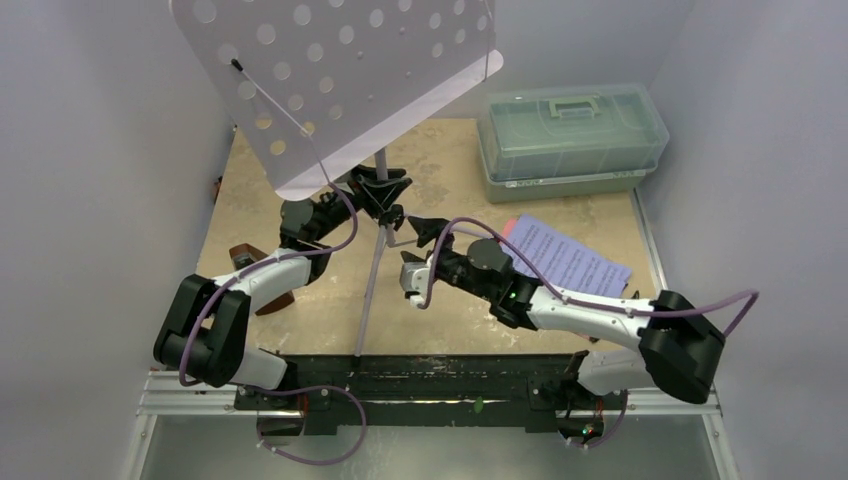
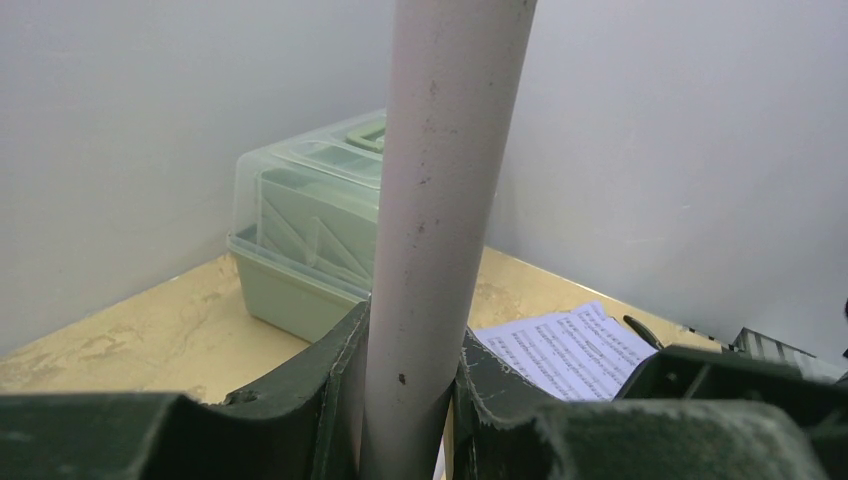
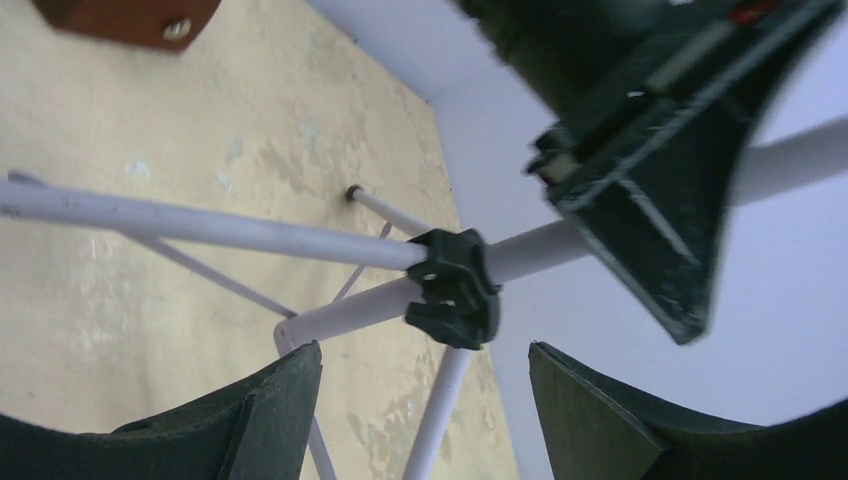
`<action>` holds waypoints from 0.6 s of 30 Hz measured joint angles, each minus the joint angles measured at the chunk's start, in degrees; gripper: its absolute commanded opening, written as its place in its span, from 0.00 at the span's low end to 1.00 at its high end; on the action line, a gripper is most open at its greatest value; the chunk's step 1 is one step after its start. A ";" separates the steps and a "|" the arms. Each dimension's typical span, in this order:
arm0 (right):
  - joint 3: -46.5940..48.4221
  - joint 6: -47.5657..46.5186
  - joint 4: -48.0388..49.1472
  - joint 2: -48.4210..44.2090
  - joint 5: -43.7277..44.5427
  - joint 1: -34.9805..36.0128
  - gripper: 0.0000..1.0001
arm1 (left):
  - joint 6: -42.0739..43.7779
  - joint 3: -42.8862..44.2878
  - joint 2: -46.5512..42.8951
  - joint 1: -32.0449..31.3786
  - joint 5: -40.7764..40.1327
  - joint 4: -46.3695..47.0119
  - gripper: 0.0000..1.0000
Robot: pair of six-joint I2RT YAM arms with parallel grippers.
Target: Set up the instrument practice props
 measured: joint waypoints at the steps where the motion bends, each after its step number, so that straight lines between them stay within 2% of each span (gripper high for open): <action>1: 0.31 -2.32 0.22 1.70 0.13 -0.02 0.75 | 0.00 0.00 0.00 -0.02 0.00 0.00 0.00; 7: 2.10 -12.70 1.64 9.38 1.66 -0.02 0.66 | 0.22 0.00 0.00 -0.15 -0.13 -0.20 0.00; 14: 3.21 -15.28 5.88 12.61 5.90 0.02 0.48 | 0.22 0.00 -0.11 -0.15 -0.11 -0.39 0.00; 16: 3.63 -14.47 7.02 13.70 7.30 0.02 0.33 | 0.22 0.00 -0.11 -0.15 -0.11 -0.39 0.00; 18: 4.90 -12.50 6.78 15.02 8.11 0.02 0.11 | 0.22 0.00 -0.11 -0.15 -0.11 -0.39 0.00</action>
